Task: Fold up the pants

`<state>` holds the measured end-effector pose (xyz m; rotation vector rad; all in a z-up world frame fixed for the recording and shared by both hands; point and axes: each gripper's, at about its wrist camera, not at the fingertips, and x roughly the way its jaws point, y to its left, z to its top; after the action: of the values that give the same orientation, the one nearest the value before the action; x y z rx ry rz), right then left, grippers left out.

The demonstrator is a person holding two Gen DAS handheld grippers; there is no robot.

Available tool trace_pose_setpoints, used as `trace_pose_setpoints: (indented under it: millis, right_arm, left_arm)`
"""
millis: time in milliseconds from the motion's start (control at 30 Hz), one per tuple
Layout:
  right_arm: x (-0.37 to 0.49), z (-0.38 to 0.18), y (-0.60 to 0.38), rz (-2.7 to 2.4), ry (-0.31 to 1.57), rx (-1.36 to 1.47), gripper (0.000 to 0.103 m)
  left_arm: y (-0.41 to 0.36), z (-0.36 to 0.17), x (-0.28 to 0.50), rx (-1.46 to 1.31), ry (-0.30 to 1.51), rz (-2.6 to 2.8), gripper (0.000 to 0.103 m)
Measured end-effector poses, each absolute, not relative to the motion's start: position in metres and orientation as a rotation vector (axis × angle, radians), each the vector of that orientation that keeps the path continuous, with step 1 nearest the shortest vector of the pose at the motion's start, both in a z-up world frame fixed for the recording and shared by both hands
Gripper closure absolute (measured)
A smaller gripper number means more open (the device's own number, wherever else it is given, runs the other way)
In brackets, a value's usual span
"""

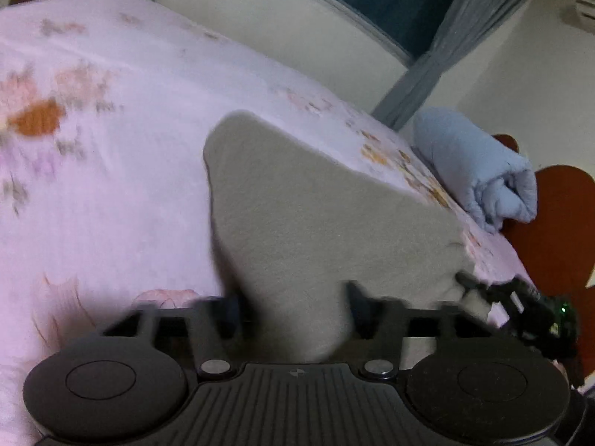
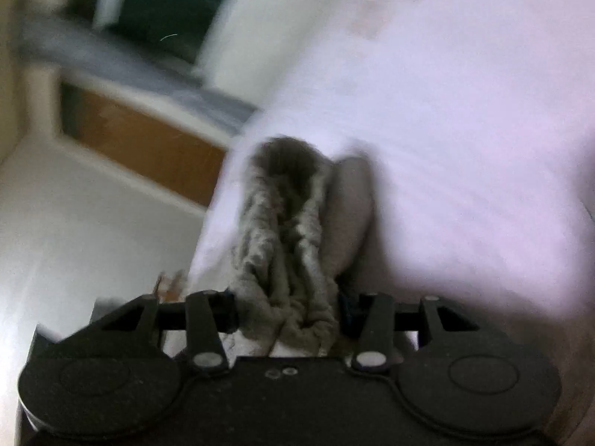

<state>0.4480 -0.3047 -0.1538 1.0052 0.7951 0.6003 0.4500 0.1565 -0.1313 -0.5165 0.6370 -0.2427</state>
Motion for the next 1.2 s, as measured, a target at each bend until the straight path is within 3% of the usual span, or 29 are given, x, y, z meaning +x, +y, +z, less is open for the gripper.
trace_pose_setpoints:
  millis: [33, 100, 133, 167, 200, 267, 400, 500, 633, 700, 900, 967, 1033, 1200]
  right_arm:
    - [0.445, -0.153, -0.307, 0.608, 0.791, 1.003, 0.066]
    - [0.435, -0.141, -0.31, 0.601, 0.805, 0.931, 0.063]
    - [0.431, -0.135, -0.316, 0.591, 0.799, 0.902, 0.056]
    - [0.425, -0.128, -0.324, 0.565, 0.783, 0.875, 0.049]
    - [0.417, -0.118, -0.332, 0.534, 0.767, 0.841, 0.046]
    - [0.397, -0.091, -0.341, 0.451, 0.712, 0.723, 0.034]
    - [0.362, -0.048, -0.313, 0.445, 0.602, 0.474, 0.035]
    - [0.35, -0.038, -0.271, 0.494, 0.545, 0.316, 0.043]
    - [0.375, -0.063, -0.238, 0.378, 0.677, 0.115, 0.04]
    - [0.39, -0.084, -0.241, 0.376, 0.793, 0.206, 0.037]
    - [0.328, -0.033, -0.255, 0.406, 0.629, 0.191, 0.038]
    - [0.301, -0.015, -0.259, 0.43, 0.57, 0.174, 0.016]
    - [0.27, -0.004, -0.263, 0.425, 0.508, 0.117, 0.006]
    - [0.203, 0.011, -0.266, 0.406, 0.447, 0.004, 0.006]
  left_arm:
    - [0.157, -0.133, 0.446, -0.517, 0.615, -0.243, 0.037]
    - [0.159, -0.13, 0.441, -0.49, 0.604, -0.219, 0.021]
    - [0.16, -0.127, 0.437, -0.464, 0.597, -0.19, 0.016]
    - [0.161, -0.122, 0.431, -0.428, 0.594, -0.137, 0.003]
    - [0.163, -0.118, 0.422, -0.398, 0.593, -0.097, 0.0]
    - [0.165, -0.107, 0.407, -0.356, 0.568, -0.037, 0.0]
    - [0.15, -0.09, 0.38, -0.274, 0.506, 0.071, 0.0]
    - [0.135, -0.092, 0.376, -0.205, 0.517, 0.118, 0.0]
    - [0.134, -0.107, 0.384, -0.16, 0.578, 0.137, 0.0]
    - [0.139, -0.103, 0.383, -0.182, 0.586, 0.137, 0.0]
    - [0.141, -0.072, 0.337, -0.13, 0.533, 0.153, 0.0]
    - [0.141, -0.063, 0.316, -0.128, 0.52, 0.153, 0.0]
    - [0.138, -0.054, 0.293, -0.138, 0.511, 0.149, 0.0]
    - [0.126, -0.041, 0.231, -0.166, 0.481, 0.093, 0.0]
